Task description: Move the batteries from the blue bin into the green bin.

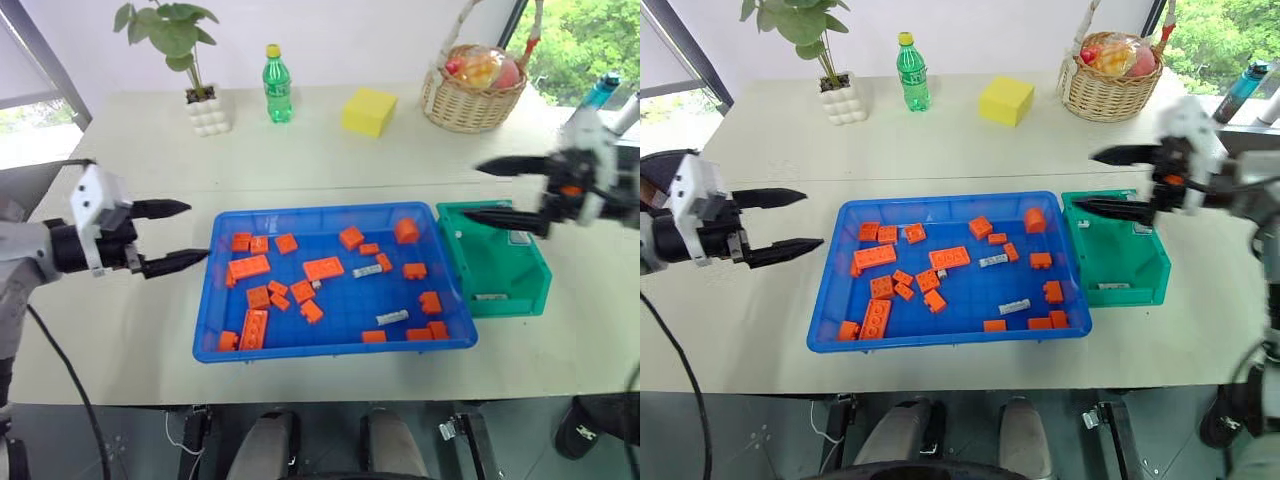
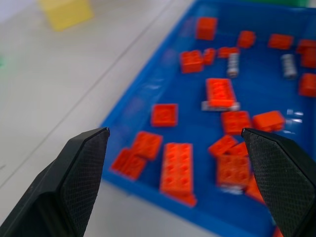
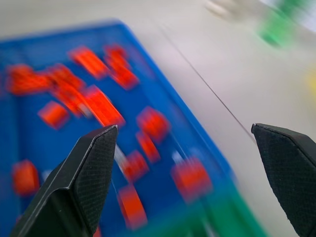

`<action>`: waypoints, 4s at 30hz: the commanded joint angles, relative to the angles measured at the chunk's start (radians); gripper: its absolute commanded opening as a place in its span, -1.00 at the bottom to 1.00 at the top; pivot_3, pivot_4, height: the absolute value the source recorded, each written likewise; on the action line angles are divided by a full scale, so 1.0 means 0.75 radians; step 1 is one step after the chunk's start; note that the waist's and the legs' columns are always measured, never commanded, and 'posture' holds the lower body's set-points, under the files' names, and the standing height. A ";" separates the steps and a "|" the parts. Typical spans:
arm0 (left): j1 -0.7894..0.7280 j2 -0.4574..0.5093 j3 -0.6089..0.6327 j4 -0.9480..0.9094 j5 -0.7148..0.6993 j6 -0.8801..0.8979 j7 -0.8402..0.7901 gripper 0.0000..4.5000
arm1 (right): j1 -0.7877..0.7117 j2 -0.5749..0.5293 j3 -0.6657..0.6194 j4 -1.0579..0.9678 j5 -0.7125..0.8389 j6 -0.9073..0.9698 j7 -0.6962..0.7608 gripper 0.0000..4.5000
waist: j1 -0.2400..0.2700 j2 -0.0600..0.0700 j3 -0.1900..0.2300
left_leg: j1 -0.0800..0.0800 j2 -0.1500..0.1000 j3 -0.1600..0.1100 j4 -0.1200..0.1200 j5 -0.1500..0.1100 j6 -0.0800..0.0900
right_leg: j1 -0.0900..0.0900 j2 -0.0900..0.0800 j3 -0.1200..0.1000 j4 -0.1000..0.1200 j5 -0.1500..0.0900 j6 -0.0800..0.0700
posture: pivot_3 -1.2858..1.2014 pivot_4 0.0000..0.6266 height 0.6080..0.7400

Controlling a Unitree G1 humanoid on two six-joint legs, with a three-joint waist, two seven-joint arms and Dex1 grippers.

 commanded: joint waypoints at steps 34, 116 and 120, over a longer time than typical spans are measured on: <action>0.013 0.047 -0.020 -0.266 -0.103 0.110 0.027 1.00 | -0.431 0.774 0.534 1.054 -0.670 -0.821 0.184 -0.26 | -0.045 0.000 0.000 | -0.002 -0.006 -0.025 0.002 0.002 -0.004 | 0.006 0.001 -0.017 0.002 0.000 0.000 | 0.03 -0.52 0.89; -0.404 -0.230 -0.375 0.141 0.060 -0.064 -0.144 1.00 | 0.491 -0.067 -0.511 -0.467 -0.073 1.054 -0.778 -0.30 | -0.003 -0.001 0.001 | -0.002 -0.020 -0.047 0.002 0.003 -0.004 | 0.013 -0.002 -0.011 0.018 0.000 -0.001 | 0.03 -0.52 0.89; -0.414 -0.240 -0.378 0.139 0.066 -0.062 -0.158 1.00 | 0.516 -0.126 -0.452 -0.444 -0.105 0.874 -0.756 0.61 | 0.000 -0.001 0.001 | -0.002 -0.019 -0.045 0.002 0.003 -0.004 | 0.012 -0.002 -0.011 0.018 0.000 -0.001 | 0.03 -0.52 0.89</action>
